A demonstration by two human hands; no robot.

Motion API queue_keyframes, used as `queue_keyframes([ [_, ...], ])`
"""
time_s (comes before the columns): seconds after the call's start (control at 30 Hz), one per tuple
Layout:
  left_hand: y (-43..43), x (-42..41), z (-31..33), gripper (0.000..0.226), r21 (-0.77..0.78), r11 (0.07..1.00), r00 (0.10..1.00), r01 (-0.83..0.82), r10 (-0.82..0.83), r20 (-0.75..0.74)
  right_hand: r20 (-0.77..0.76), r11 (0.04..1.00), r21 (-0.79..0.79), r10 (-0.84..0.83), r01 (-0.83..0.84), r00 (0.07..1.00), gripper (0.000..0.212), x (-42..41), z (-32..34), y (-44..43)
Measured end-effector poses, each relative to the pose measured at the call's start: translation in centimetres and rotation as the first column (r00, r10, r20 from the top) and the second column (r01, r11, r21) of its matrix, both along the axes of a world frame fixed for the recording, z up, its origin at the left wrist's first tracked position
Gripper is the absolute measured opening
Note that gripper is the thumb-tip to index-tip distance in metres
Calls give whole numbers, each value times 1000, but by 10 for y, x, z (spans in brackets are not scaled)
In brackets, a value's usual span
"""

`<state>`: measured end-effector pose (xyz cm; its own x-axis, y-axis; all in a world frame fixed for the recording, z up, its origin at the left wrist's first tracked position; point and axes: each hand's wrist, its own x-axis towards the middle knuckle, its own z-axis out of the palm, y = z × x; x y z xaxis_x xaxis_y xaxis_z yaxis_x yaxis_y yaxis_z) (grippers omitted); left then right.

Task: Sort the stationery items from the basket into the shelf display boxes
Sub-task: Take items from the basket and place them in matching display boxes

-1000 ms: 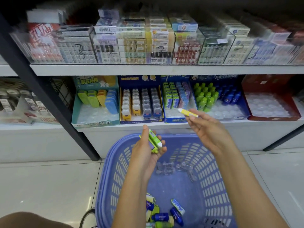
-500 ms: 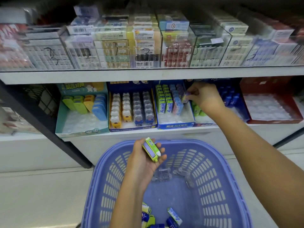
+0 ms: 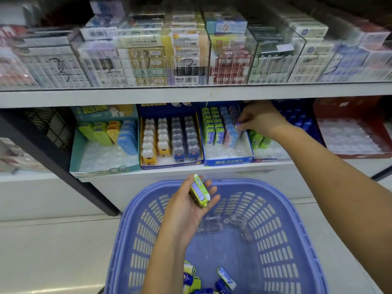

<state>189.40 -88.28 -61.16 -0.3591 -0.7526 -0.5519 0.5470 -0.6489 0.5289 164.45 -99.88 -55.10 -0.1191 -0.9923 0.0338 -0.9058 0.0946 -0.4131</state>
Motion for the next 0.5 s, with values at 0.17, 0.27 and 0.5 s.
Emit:
queue_keyframes([
  [0.17,2,4,3,35,-24,1000,991,2,-5,-134,-106,1000,-16,4,-6,994,24,7,-3,-3],
  [0.27,4,6,6,46,-49,999,981,-4,-5,-193,-197,1000,-13,-29,27,980,27,15,4,8],
  [0.5,10,7,8,44,-258,965,995,38,-60,-78,658,988,145,-62,-46,751,22,90,-2,109],
])
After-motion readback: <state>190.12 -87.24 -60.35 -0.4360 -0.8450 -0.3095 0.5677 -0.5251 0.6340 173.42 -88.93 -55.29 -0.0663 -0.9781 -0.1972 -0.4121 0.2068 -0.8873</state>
